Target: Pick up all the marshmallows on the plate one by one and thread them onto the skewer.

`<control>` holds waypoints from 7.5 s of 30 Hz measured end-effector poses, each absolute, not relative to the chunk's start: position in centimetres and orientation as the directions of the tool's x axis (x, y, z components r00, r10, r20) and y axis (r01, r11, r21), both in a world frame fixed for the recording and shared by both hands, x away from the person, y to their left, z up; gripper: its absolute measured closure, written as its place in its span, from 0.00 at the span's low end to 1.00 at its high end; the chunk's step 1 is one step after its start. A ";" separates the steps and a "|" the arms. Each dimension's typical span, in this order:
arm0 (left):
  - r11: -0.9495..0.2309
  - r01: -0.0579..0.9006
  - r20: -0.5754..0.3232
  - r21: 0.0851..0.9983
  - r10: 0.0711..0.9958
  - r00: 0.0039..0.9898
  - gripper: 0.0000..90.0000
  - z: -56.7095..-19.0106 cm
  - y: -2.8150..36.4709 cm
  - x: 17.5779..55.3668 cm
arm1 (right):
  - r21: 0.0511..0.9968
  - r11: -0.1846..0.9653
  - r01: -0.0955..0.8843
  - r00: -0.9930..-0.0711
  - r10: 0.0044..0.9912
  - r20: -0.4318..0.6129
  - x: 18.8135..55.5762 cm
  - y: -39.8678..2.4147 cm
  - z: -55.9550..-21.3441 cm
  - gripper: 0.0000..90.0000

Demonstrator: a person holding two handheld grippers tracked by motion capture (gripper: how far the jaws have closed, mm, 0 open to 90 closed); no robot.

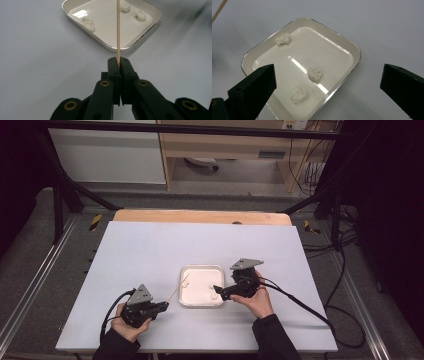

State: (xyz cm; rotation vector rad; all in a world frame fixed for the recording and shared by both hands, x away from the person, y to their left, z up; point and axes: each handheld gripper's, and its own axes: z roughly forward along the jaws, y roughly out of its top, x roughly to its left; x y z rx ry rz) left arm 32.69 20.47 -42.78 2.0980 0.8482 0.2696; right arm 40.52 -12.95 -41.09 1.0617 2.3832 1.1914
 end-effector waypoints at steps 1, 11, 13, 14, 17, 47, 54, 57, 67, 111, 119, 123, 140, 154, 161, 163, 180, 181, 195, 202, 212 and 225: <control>-0.421 0.475 -0.104 0.773 0.655 0.749 0.98 -42.8 20.5 32.7 | 0.776 0.392 0.493 -0.693 0.717 0.079 40.7 -12.7 -41.2 0.02; -0.428 0.467 -0.092 0.774 0.653 0.752 0.98 -42.9 20.2 32.7 | 0.766 0.410 0.495 -0.727 0.679 0.106 42.0 -10.3 -42.4 0.26; -0.427 0.464 -0.090 0.776 0.654 0.751 0.98 -42.9 20.2 32.6 | 0.756 0.409 0.512 -0.720 0.684 0.118 42.1 -10.1 -42.8 0.33; -0.429 0.464 -0.091 0.775 0.651 0.754 0.98 -42.9 20.2 32.6 | 0.753 0.415 0.511 -0.724 0.680 0.116 42.2 -10.1 -43.1 0.36; -0.433 0.461 -0.088 0.775 0.649 0.756 0.98 -42.9 20.1 32.6 | 0.740 0.424 0.522 -0.719 0.685 0.115 42.3 -10.0 -43.4 0.41; -0.437 0.462 -0.088 0.772 0.647 0.758 0.98 -43.1 19.7 32.5 | 0.756 0.407 0.512 -0.728 0.673 0.131 42.0 -10.8 -44.0 0.80; -0.436 0.453 -0.086 0.777 0.640 0.764 0.98 -43.0 19.4 32.3 | 0.803 0.346 0.486 -0.745 0.644 0.173 40.9 -11.7 -41.7 0.81; -0.439 0.446 -0.081 0.780 0.635 0.768 0.98 -43.0 19.2 32.3 | 0.830 0.291 0.475 -0.753 0.623 0.212 40.2 -12.5 -40.2 0.81; -0.439 0.438 -0.077 0.785 0.632 0.771 0.98 -43.1 18.8 32.2 | 0.876 0.149 0.459 -0.765 0.568 0.304 39.3 -13.7 -37.7 0.81; -0.437 0.412 -0.064 0.800 0.620 0.782 0.98 -42.9 18.5 31.9 | 0.834 0.043 0.550 -0.754 0.455 0.473 40.7 -10.4 -38.6 0.83; -0.444 0.408 -0.056 0.798 0.620 0.783 0.98 -42.9 18.5 31.8 | 0.823 0.048 0.566 -0.751 0.443 0.490 40.7 -10.1 -39.1 0.84; -0.455 0.401 -0.048 0.796 0.612 0.789 0.98 -43.0 18.4 31.8 | 0.816 0.042 0.576 -0.750 0.424 0.507 40.7 -10.0 -39.2 0.85; -0.471 0.403 -0.034 0.785 0.617 0.787 0.99 -43.2 18.2 31.7 | 0.815 0.034 0.579 -0.755 0.401 0.519 40.2 -9.4 -39.9 0.89; -0.461 0.399 -0.025 0.792 0.629 0.777 0.99 -43.2 18.1 31.6 | 0.824 0.026 0.566 -0.764 0.393 0.512 39.7 -9.2 -40.1 0.90; -0.461 0.391 -0.016 0.796 0.631 0.775 0.99 -43.2 18.0 31.4 | 0.825 0.019 0.565 -0.765 0.387 0.515 39.5 -9.0 -40.2 0.91; -0.459 0.389 -0.015 0.799 0.631 0.775 0.99 -43.2 17.9 31.4 | 0.825 0.016 0.565 -0.766 0.383 0.517 39.5 -9.0 -40.2 0.91; -0.466 0.382 0.000 0.798 0.634 0.774 0.99 -43.3 17.7 31.2 | 0.834 0.016 0.551 -0.783 0.356 0.511 39.1 -8.7 -40.5 0.91; -0.465 0.379 0.002 0.800 0.634 0.773 0.99 -43.3 17.7 31.2 | 0.834 0.016 0.551 -0.783 0.356 0.511 39.1 -8.7 -40.5 0.91; -0.468 0.377 0.006 0.800 0.634 0.773 0.99 -43.2 17.5 31.0 | 0.842 0.018 0.540 -0.789 0.358 0.499 38.8 -8.6 -40.7 0.91; -0.465 0.373 0.008 0.803 0.635 0.773 0.99 -43.1 17.5 31.0 | 0.840 0.025 0.542 -0.789 0.357 0.499 38.8 -8.6 -40.7 0.91; -0.450 0.382 -0.012 0.807 0.635 0.772 0.99 -43.0 17.4 31.1 | 0.830 0.034 0.557 -0.783 0.355 0.511 38.7 -8.5 -40.9 0.91; -0.402 0.386 -0.033 0.830 0.656 0.754 0.99 -42.6 16.3 31.6 | 0.800 0.108 0.590 -0.777 0.345 0.526 38.3 -6.9 -42.7 0.88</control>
